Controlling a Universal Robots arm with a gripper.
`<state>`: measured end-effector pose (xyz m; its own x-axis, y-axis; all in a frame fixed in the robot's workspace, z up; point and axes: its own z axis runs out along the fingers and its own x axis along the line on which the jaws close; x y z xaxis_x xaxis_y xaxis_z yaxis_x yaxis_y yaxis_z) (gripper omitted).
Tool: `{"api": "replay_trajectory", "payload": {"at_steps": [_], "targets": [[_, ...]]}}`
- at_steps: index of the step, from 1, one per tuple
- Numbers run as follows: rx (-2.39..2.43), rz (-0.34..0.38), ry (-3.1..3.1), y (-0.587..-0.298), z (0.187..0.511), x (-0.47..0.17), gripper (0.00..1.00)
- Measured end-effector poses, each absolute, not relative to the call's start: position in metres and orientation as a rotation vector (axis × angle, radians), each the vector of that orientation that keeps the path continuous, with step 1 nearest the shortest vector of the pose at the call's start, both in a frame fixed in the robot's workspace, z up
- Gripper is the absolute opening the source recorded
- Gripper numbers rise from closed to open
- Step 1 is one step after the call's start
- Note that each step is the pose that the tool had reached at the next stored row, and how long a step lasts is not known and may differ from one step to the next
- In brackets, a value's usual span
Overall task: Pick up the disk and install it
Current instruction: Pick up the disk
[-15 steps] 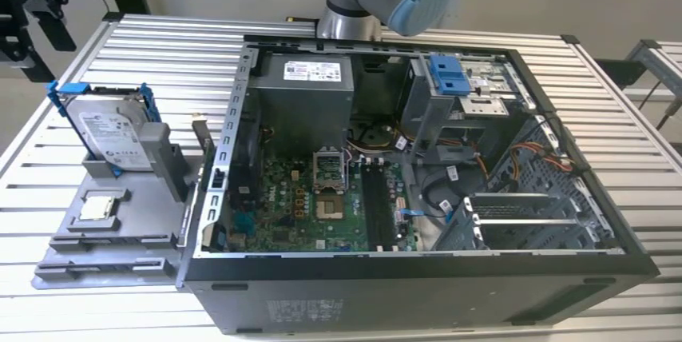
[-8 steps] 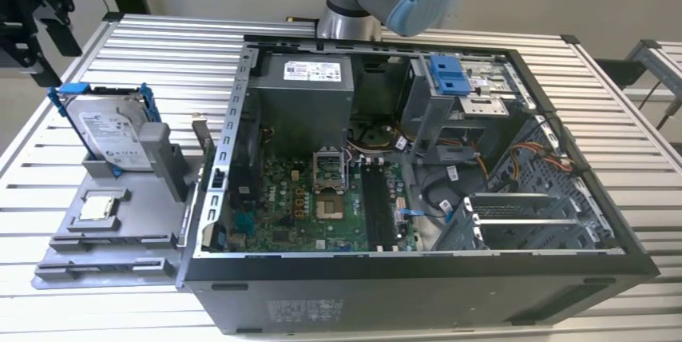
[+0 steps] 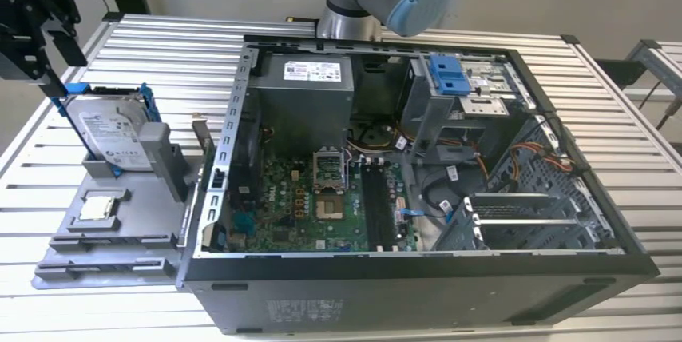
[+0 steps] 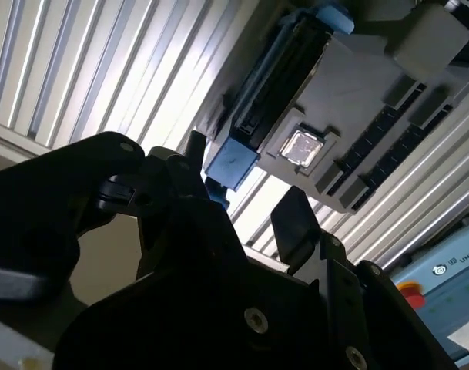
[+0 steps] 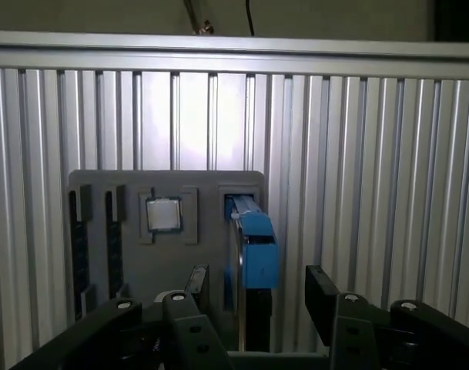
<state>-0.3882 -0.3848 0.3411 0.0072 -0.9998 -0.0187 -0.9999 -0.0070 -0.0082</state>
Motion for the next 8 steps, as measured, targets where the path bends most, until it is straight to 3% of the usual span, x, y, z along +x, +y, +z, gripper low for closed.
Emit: {"api": "replay_trajectory", "payload": {"at_steps": [8], "targets": [[-2.221, 0.011, 2.195, -0.385, 0.326, -0.39, 1.0]]}}
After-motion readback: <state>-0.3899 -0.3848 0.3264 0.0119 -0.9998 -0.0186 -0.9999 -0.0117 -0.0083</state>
